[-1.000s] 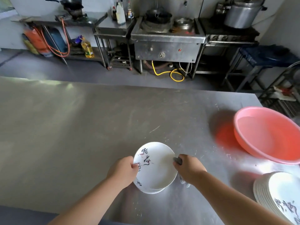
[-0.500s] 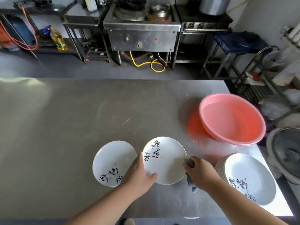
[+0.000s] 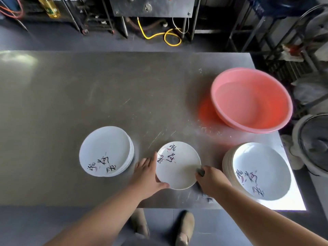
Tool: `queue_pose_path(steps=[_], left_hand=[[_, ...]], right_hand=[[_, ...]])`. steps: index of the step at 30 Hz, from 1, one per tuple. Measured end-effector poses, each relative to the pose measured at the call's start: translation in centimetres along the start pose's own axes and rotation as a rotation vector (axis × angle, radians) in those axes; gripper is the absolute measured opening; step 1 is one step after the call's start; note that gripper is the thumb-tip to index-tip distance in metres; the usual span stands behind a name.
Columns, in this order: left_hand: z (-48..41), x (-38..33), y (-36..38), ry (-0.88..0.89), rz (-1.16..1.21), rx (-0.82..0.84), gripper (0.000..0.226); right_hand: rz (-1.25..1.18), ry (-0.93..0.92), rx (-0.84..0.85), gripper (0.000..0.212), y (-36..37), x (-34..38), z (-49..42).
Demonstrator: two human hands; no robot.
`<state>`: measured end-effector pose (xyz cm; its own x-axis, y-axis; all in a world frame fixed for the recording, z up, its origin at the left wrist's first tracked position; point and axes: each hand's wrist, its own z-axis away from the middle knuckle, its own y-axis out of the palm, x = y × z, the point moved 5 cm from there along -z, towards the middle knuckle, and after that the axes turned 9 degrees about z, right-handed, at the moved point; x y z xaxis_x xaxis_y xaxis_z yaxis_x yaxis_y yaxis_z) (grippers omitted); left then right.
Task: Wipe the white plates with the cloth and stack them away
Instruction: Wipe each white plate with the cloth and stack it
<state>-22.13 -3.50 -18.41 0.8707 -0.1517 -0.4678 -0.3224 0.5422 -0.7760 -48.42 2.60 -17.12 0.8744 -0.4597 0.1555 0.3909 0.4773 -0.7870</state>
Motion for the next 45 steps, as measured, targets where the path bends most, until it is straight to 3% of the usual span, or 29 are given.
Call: queue_pose_path(steps=[5, 8, 12, 17, 24, 29, 33, 38, 42, 45], left_hand=[[0.6, 0.6, 0.8, 0.082, -0.090, -0.185, 0.130], [1.1, 0.9, 1.8, 0.151, -0.096, -0.226, 0.116], [1.1, 1.0, 2.6, 0.236, -0.130, -0.264, 0.107], [0.9, 1.1, 2.8, 0.246, -0.139, -0.276, 0.106], [0.5, 1.4, 3.2, 0.236, -0.161, -0.284, 0.104], [0.5, 1.4, 3.2, 0.249, -0.171, -0.301, 0.107], [0.4, 1.4, 3.3, 0.246, -0.186, -0.294, 0.110], [0.2, 1.4, 3.5, 0.262, -0.206, -0.295, 0.108], [0.3, 1.6, 3.5, 0.254, -0.197, -0.304, 0.108], [0.3, 1.7, 3.5, 0.240, -0.211, -0.292, 0.106]], right_hand=[[0.114, -0.068, -0.027, 0.035, -2.9, 0.9, -0.1], [0.009, -0.075, -0.152, 0.034, -5.4, 2.1, 0.1], [-0.147, -0.273, -0.317, 0.035, -5.6, 5.1, 0.9], [0.125, -0.445, -0.198, 0.062, 0.4, 6.9, 1.5], [0.349, -0.423, -0.146, 0.090, 2.3, 8.8, -1.1], [0.563, -0.696, -0.055, 0.093, 2.6, 10.5, -0.9], [0.721, -0.893, 0.015, 0.089, 3.9, 6.8, 1.9], [0.810, -0.717, -0.064, 0.096, 1.3, 2.6, 0.7], [0.743, -0.507, -0.142, 0.098, 0.2, 5.6, -2.0], [0.626, -0.523, -0.100, 0.100, 1.5, 9.0, -2.1]])
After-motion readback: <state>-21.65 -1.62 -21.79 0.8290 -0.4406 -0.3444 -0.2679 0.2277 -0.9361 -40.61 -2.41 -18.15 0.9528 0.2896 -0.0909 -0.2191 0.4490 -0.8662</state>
